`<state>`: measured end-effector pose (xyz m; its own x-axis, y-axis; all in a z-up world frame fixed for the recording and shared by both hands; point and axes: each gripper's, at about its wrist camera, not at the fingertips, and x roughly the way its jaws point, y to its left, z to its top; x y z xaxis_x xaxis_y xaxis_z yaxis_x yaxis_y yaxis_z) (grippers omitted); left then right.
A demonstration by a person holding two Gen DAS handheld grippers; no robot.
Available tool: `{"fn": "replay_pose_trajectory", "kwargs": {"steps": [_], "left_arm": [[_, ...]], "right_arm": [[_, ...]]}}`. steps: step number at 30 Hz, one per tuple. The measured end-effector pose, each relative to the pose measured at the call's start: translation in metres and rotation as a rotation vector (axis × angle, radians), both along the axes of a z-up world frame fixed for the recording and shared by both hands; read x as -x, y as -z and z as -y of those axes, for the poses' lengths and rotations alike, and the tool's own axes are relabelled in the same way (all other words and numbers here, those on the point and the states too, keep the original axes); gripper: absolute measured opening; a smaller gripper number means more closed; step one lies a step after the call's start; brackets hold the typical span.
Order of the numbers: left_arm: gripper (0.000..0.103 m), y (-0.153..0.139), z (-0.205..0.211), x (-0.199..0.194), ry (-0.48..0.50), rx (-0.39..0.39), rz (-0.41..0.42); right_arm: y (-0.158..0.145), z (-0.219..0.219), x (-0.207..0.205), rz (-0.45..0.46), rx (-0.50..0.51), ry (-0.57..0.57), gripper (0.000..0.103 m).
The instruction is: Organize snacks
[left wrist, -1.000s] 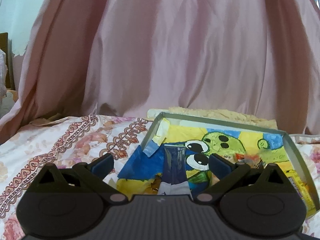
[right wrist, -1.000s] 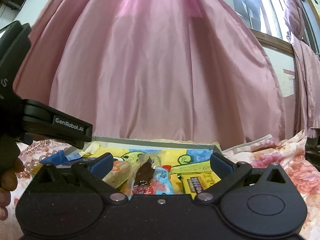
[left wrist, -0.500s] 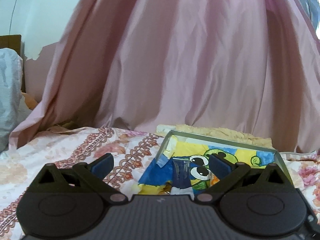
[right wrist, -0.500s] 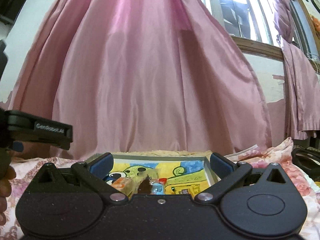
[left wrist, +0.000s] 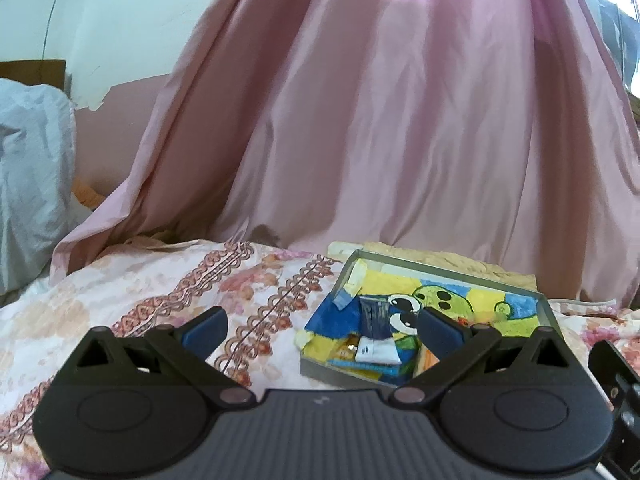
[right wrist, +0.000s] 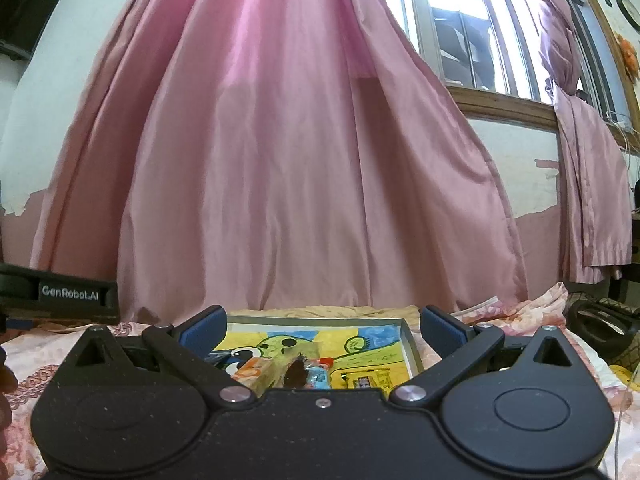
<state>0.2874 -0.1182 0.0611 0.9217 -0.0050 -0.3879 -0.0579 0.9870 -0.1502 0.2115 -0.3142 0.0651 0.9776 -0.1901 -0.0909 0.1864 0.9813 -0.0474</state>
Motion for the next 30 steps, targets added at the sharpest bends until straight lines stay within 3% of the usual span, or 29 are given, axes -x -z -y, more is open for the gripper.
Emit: {"fn": "replay_pose_trajectory", "kwargs": {"steps": [13,30], "left_arm": [[0.102,-0.004,-0.026,0.052,-0.067,0.045,0.009],[0.102,0.005,-0.038,0.097,-0.097,-0.042,0.067]], "right_arm": [[-0.014,-0.014,0.038,0.018,0.015,0.006,0.102],[-0.006,-0.027,0.073,-0.033,-0.009,-0.014,0.102]]}}
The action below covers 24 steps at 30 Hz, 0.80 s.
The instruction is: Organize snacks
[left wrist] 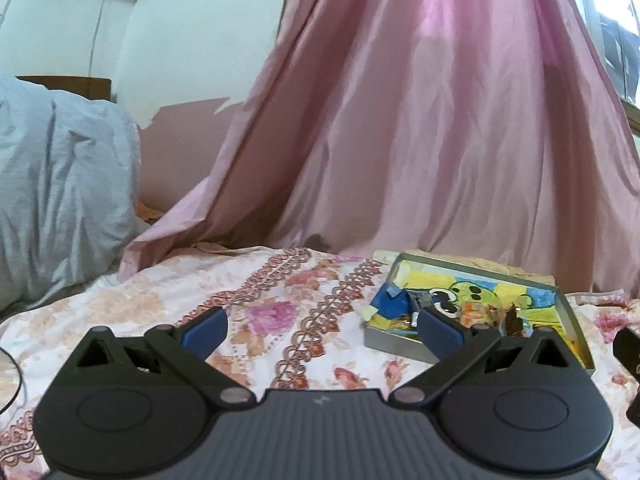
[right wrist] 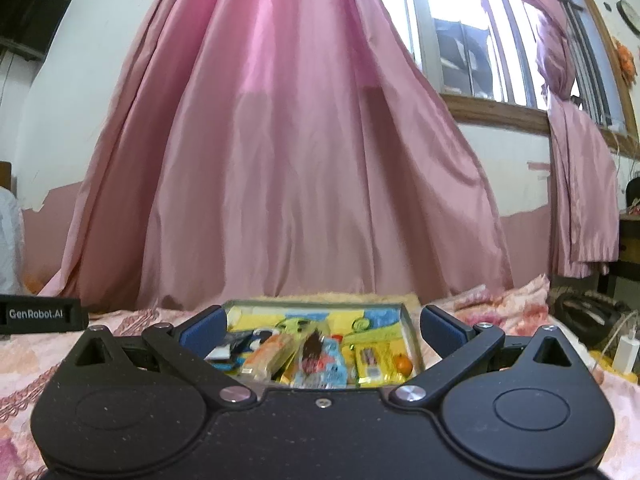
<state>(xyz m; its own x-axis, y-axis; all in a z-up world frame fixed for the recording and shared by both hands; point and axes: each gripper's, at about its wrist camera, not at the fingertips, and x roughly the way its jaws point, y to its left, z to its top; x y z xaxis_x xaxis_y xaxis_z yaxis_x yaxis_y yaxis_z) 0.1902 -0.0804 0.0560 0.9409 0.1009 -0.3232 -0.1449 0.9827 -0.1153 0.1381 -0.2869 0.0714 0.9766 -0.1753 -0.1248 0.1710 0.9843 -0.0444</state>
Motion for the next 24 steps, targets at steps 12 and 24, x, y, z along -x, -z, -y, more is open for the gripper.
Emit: {"fn": "replay_pose_trajectory", "kwargs": {"steps": [12,24], "left_arm": [[0.103,0.024,-0.018,0.03,-0.004,-0.055,-0.031],[0.103,0.044,-0.039,0.048,0.018,-0.093,-0.064]], "right_arm": [[0.017,-0.012,0.015,-0.06,-0.063,-0.025,0.102],[0.037,-0.033,0.045,-0.068,-0.04,-0.006,0.102]]}}
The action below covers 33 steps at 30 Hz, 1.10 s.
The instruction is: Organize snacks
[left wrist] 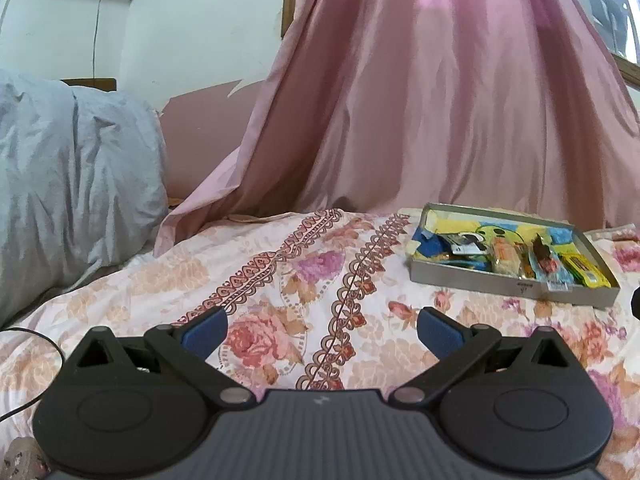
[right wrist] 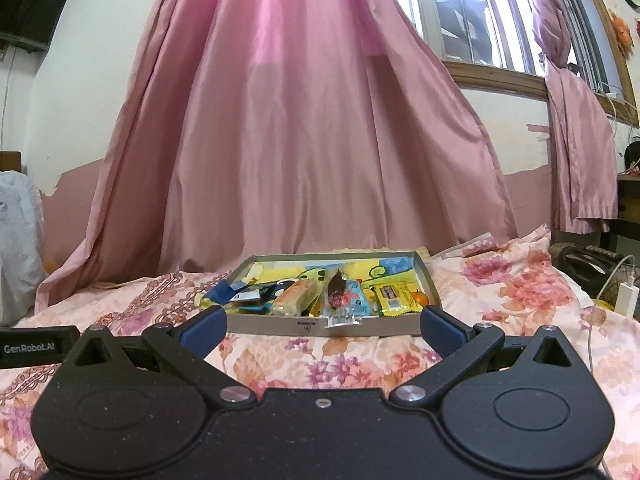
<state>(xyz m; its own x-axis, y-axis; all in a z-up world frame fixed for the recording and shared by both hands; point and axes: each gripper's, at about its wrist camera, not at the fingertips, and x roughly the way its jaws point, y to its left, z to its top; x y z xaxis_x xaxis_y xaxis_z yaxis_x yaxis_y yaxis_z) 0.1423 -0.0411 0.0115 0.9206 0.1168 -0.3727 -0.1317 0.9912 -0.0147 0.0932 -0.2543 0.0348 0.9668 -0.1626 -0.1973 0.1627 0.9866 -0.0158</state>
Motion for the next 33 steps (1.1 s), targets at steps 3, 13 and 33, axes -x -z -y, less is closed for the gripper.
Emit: {"fn": "replay_pose_trajectory", "kwargs": {"steps": [3,13,33], "left_arm": [[0.103,0.004,-0.003,0.006,0.015,-0.018,-0.001],[0.103,0.018,-0.019,0.028,0.059,0.009,-0.007],[0.103,0.045,-0.024,0.039,0.076,-0.049,-0.023]], "right_arm": [[0.005,-0.006,0.007,-0.01,0.015,-0.005,0.102],[0.019,-0.026,0.028,-0.033,0.05,-0.011,0.102],[0.048,-0.029,0.046,-0.101,0.022,0.048,0.102]]}}
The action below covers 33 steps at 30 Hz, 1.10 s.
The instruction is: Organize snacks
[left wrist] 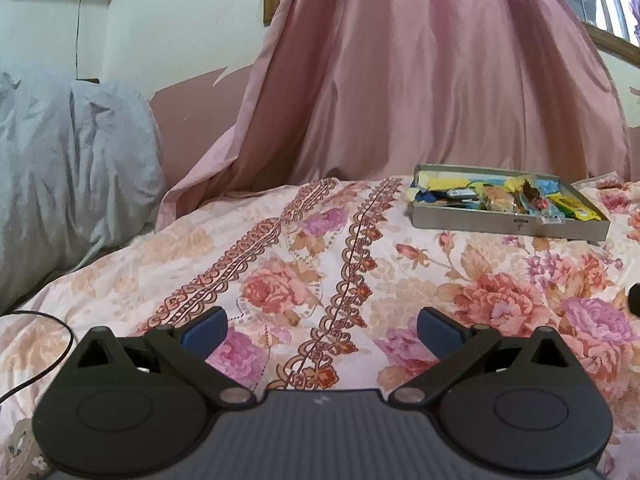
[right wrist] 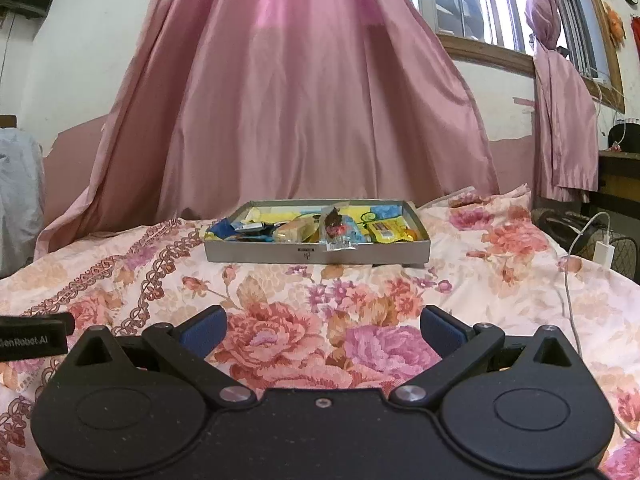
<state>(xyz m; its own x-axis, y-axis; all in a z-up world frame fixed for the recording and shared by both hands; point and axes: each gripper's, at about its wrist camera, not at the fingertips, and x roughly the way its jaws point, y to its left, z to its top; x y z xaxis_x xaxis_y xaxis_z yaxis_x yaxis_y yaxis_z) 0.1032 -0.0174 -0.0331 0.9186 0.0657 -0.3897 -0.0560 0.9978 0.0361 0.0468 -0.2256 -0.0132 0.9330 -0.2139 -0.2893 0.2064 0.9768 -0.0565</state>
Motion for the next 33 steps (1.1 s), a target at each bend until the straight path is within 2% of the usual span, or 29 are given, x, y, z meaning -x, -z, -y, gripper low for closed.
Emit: {"fn": "replay_pose_trajectory", "kwargs": {"steps": [6,33], "left_arm": [[0.103,0.0,0.002,-0.001,0.026,0.006,0.02],[0.103,0.005,0.0,-0.003,0.029,0.028,-0.011]], "right_arm": [[0.007,-0.005,-0.008,-0.037,0.006,-0.026,0.102],[0.012,-0.008,-0.012,-0.059,0.021,-0.037,0.102]]}}
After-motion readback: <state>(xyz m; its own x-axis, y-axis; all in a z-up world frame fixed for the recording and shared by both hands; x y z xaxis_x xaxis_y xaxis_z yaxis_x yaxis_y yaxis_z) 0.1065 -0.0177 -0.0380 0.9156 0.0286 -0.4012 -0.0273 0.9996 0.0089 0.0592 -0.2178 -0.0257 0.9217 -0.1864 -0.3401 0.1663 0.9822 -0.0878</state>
